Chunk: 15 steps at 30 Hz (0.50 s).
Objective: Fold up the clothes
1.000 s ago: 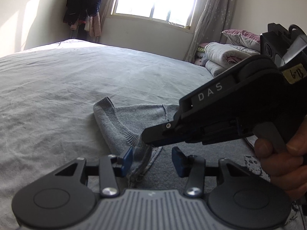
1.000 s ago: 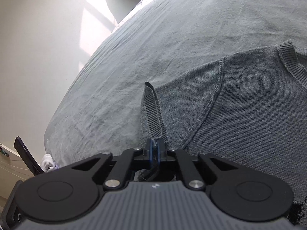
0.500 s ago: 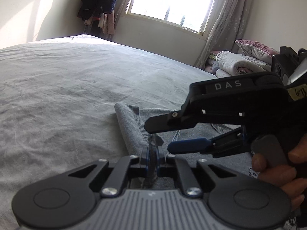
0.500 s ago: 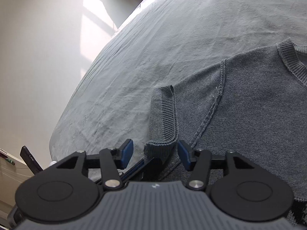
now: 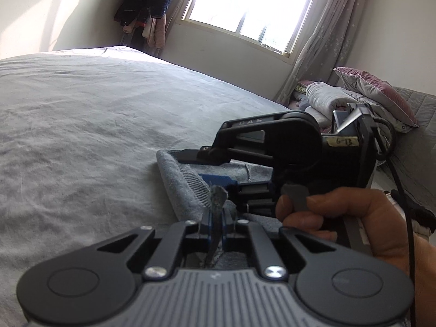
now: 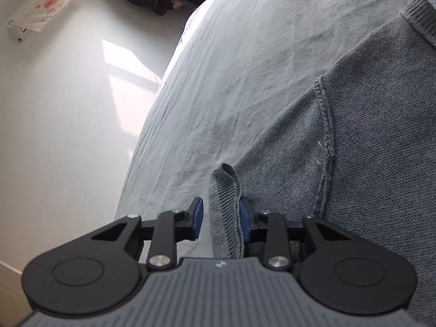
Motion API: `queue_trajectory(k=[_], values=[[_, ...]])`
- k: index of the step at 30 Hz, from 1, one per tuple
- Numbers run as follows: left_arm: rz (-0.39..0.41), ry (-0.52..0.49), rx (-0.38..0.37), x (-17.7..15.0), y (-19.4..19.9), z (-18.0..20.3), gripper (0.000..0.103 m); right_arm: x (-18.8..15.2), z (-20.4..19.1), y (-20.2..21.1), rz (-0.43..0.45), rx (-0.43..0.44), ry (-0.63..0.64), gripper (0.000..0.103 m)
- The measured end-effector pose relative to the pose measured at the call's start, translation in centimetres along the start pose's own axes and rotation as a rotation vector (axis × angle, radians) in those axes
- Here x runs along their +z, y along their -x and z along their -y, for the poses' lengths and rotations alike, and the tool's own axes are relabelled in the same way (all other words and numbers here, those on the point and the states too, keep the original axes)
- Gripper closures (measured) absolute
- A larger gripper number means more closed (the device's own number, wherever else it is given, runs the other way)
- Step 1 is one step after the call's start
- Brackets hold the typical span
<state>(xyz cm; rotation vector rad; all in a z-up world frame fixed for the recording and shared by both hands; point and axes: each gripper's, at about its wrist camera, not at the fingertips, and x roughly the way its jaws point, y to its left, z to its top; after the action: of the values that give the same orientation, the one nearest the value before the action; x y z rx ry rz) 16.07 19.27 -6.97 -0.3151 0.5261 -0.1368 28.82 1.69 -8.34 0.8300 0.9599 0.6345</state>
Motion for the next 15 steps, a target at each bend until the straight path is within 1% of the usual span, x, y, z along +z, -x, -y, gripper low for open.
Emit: queue_trajectory(k=[3,5,7,10,12,15], values=[[-0.001,0.004,0.006,0.0,0.0,-0.1,0.097,0.4,-0.1,-0.4,0.004,-0.009,-0.011,0.072],[-0.005,0.013,0.023,0.1,0.0,-0.2,0.097,0.6,-0.2,-0.1,0.01,-0.022,-0.006,0.069],[-0.017,0.03,0.041,0.1,-0.1,-0.4,0.097,0.8,-0.4,0.2,0.011,-0.043,0.019,0.059],[-0.032,0.058,0.038,0.0,-0.1,-0.8,0.097,1.0,-0.9,0.4,-0.017,-0.066,0.062,0.058],[-0.034,0.07,0.036,-0.1,-0.1,-1.0,0.097,0.8,-1.6,0.0,-0.034,-0.095,0.113,0.058],[-0.033,0.073,0.051,-0.1,0.0,-1.0,0.097,0.2,-2.7,-1.1,-0.036,-0.144,0.202,0.059]])
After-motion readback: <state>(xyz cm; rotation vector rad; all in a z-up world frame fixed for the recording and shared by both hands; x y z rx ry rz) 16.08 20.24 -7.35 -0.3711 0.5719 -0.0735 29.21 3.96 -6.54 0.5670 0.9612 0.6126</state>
